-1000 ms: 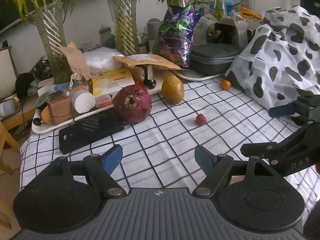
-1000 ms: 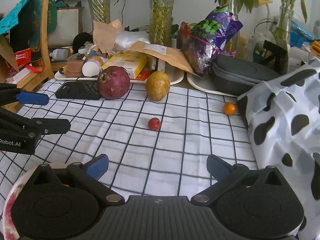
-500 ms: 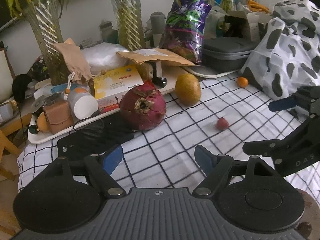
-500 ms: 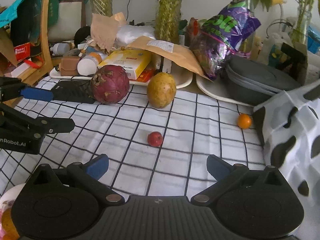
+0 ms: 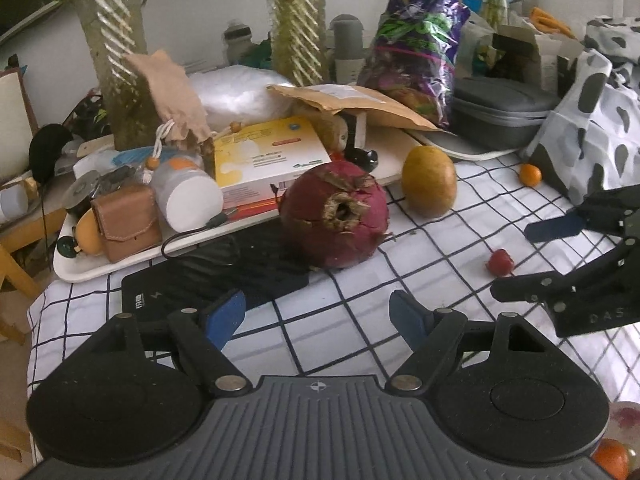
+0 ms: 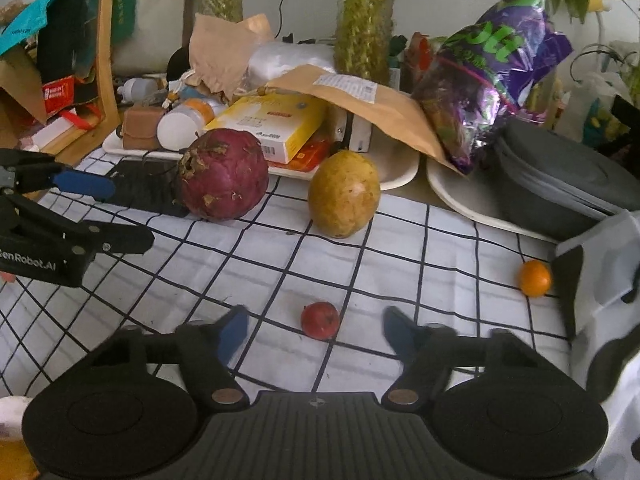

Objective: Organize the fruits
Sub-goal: 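Move both tools toward the red dragon fruit and small red tomato, then grasp the red dragon fruit with the left tool while the right grasps the red tomato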

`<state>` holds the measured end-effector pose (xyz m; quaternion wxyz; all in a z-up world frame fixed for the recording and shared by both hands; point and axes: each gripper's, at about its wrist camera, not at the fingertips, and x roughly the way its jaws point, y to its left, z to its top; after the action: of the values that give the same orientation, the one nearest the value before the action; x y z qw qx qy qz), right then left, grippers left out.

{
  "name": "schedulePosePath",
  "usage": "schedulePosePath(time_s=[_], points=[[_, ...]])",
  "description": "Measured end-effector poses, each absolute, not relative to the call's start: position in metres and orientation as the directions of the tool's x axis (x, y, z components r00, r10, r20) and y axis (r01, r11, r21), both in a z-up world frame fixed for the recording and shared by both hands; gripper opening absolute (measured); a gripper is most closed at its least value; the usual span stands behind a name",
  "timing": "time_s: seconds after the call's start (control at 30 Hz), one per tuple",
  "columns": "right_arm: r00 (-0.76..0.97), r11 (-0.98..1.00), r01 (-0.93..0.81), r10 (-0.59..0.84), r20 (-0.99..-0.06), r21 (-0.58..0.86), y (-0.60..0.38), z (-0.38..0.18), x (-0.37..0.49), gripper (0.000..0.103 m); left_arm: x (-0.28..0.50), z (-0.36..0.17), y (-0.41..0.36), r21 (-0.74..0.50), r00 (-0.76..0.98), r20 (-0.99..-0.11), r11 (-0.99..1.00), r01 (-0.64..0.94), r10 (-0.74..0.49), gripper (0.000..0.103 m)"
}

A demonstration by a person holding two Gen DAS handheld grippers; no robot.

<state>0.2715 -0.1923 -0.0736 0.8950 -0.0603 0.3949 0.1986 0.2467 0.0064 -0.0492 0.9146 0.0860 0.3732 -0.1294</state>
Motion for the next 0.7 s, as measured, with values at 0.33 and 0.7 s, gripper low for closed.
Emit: schedulePosePath(time_s=[0.33, 0.7], points=[[0.591, 0.917, -0.395, 0.303, -0.748, 0.059, -0.191, -0.084, 0.285, 0.034, 0.247, -0.052, 0.004, 0.063, 0.685, -0.705, 0.946, 0.317, -0.182, 0.078], [0.592, 0.916, -0.386, 0.335, -0.733, 0.108, -0.197, -0.073, 0.284, 0.022, 0.247, -0.05, -0.006, 0.078, 0.778, -0.605, 0.96, 0.268, -0.168, 0.078]])
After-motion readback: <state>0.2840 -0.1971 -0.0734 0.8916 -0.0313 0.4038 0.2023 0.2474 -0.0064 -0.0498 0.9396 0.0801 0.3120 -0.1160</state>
